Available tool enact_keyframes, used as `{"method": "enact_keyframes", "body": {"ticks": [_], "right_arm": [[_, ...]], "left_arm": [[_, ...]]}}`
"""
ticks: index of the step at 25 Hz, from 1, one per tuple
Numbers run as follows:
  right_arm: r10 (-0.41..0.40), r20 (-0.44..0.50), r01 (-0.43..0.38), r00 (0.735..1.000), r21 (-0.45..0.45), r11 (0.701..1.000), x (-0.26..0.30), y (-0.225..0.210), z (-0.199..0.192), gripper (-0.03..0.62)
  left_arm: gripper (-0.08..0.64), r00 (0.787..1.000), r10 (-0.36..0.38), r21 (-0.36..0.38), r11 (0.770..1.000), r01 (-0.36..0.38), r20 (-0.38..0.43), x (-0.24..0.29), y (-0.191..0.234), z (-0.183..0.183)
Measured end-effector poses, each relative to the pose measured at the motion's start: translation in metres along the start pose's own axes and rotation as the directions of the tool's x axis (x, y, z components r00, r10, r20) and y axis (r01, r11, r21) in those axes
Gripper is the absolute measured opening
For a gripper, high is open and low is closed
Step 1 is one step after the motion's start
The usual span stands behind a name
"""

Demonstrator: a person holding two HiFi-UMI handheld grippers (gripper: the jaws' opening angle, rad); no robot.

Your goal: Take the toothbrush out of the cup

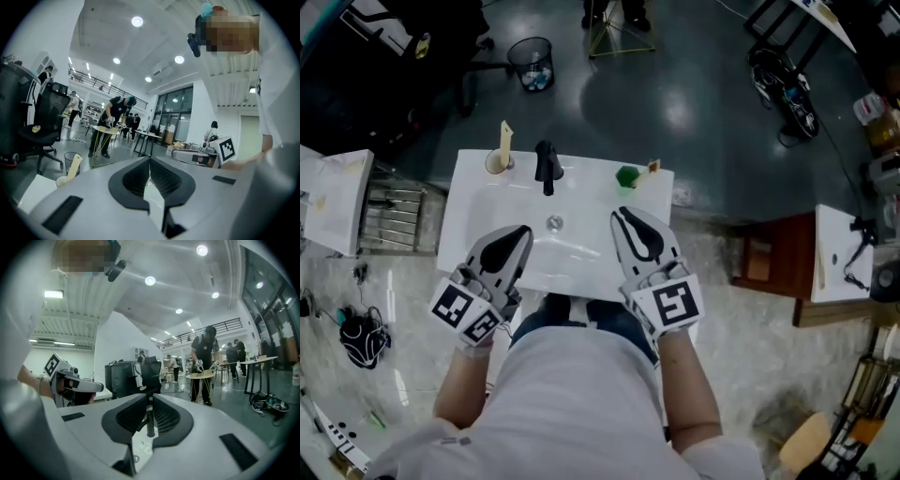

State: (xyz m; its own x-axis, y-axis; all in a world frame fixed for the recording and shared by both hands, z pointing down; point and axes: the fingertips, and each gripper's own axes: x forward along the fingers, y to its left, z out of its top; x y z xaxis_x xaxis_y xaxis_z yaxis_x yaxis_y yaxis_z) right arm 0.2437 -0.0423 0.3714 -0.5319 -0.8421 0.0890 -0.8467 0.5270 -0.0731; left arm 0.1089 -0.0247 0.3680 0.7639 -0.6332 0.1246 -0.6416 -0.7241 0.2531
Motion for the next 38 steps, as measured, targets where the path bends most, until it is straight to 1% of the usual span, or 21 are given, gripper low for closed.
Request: {"method": "enact_keyframes", "body": {"ticks": [5, 9, 12, 15, 20, 22, 27, 33, 38], "right_arm": [[-0.125, -0.044, 0.125, 0.991, 0.0, 0.992, -0.002, -0.02, -0.016, 0.034], [-0.224, -0.082, 0.225, 0.971, 0.013, 0.974, -0.007, -0.038, -0.034, 0.034], [-0.278, -0.098, 0.282, 0.956, 0.028, 0.959, -0.007, -0.05, -0.045, 0.034], [-0.316, -0.123, 0.323, 0.941, 0.042, 0.946, -0.003, -0.062, -0.056, 0.034], [-0.358, -0.166, 0.37, 0.919, 0.049, 0.928, 0.007, -0.089, -0.085, 0.035], [-0.373, -0.182, 0.388, 0.91, 0.055, 0.92, 0.013, -0.101, -0.097, 0.047], [-0.389, -0.23, 0.417, 0.892, 0.09, 0.904, 0.024, -0.129, -0.13, 0.136], [-0.367, -0.273, 0.406, 0.889, 0.101, 0.908, 0.048, -0.146, -0.158, 0.212], [-0.368, -0.287, 0.412, 0.884, 0.109, 0.905, 0.064, -0.158, -0.173, 0.222]], "left_arm": [[0.018, 0.997, -0.075, -0.018, 0.997, 0.075, -0.022, 0.012, 0.014, 0.0], [0.018, 0.991, -0.126, -0.015, 0.992, 0.126, -0.054, 0.024, 0.02, -0.001], [0.018, 0.987, -0.144, -0.015, 0.99, 0.144, -0.074, 0.029, 0.027, -0.001], [0.018, 0.985, -0.147, -0.018, 0.989, 0.146, -0.093, 0.033, 0.034, -0.002], [0.018, 0.984, -0.127, -0.024, 0.992, 0.125, -0.125, 0.036, 0.041, -0.008], [0.018, 0.984, -0.112, -0.024, 0.994, 0.11, -0.135, 0.036, 0.044, -0.011], [0.018, 0.985, -0.062, -0.023, 0.998, 0.059, -0.163, 0.033, 0.048, -0.019], [0.018, 0.982, -0.008, -0.025, 1.0, 0.004, -0.187, 0.03, 0.051, -0.028], [0.018, 0.981, 0.041, -0.031, 0.998, -0.048, -0.19, 0.022, 0.055, -0.033]]}}
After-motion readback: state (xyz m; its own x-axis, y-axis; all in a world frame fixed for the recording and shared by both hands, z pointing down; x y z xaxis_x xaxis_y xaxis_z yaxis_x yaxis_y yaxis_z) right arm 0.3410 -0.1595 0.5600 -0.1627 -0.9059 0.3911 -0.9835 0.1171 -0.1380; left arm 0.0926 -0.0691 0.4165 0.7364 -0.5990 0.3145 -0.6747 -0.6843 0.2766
